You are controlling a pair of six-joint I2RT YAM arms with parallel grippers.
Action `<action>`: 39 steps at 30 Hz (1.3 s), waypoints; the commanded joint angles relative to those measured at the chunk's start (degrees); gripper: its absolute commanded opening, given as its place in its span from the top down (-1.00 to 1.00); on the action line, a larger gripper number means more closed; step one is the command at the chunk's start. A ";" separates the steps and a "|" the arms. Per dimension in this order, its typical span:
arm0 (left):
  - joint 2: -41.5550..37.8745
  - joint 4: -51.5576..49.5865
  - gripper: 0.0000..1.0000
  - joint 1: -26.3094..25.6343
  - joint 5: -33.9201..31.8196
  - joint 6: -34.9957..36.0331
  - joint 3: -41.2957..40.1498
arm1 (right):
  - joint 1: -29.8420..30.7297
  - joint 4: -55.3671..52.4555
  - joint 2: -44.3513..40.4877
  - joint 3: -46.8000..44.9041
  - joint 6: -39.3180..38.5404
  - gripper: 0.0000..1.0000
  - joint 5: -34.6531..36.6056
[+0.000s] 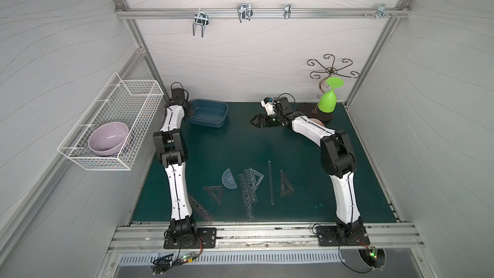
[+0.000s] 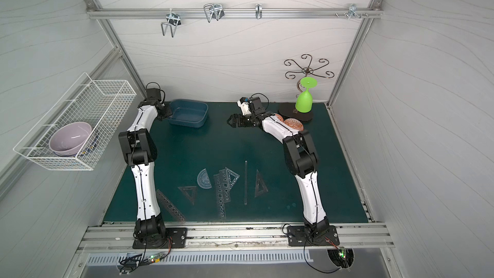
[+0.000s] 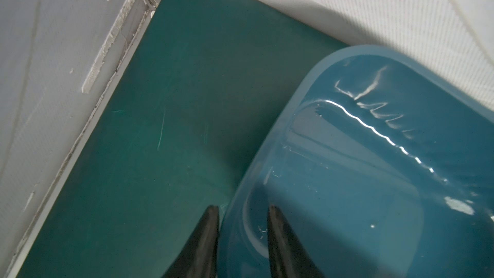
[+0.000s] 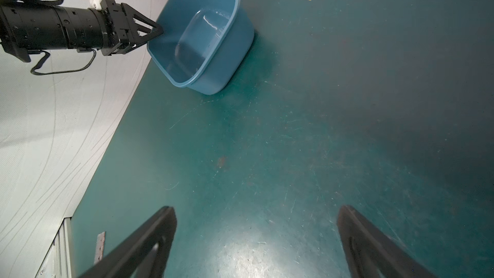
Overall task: Put the scattered rulers into the storage box
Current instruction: Move the storage box to the center of the board.
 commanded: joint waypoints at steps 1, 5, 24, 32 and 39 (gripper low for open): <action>-3.60 0.00 0.39 -1.34 -0.03 -0.24 -1.27 | -0.30 0.79 -2.90 -0.56 0.50 -0.98 -0.57; -5.73 0.37 0.55 -3.77 -0.52 0.20 -3.30 | -0.30 1.12 -3.01 -0.65 1.01 -0.98 -0.60; -21.48 -1.10 0.84 -15.07 -2.14 -9.54 -22.05 | -1.46 -3.94 -6.86 -3.67 8.71 -0.98 7.70; -30.77 5.41 0.78 -20.06 -5.53 -15.57 -40.71 | -1.33 -2.64 -11.93 -13.15 11.67 -0.96 8.63; -35.48 8.62 0.61 -22.60 -2.78 -19.62 -48.85 | 0.44 -2.33 -14.02 -17.31 11.79 -0.96 8.49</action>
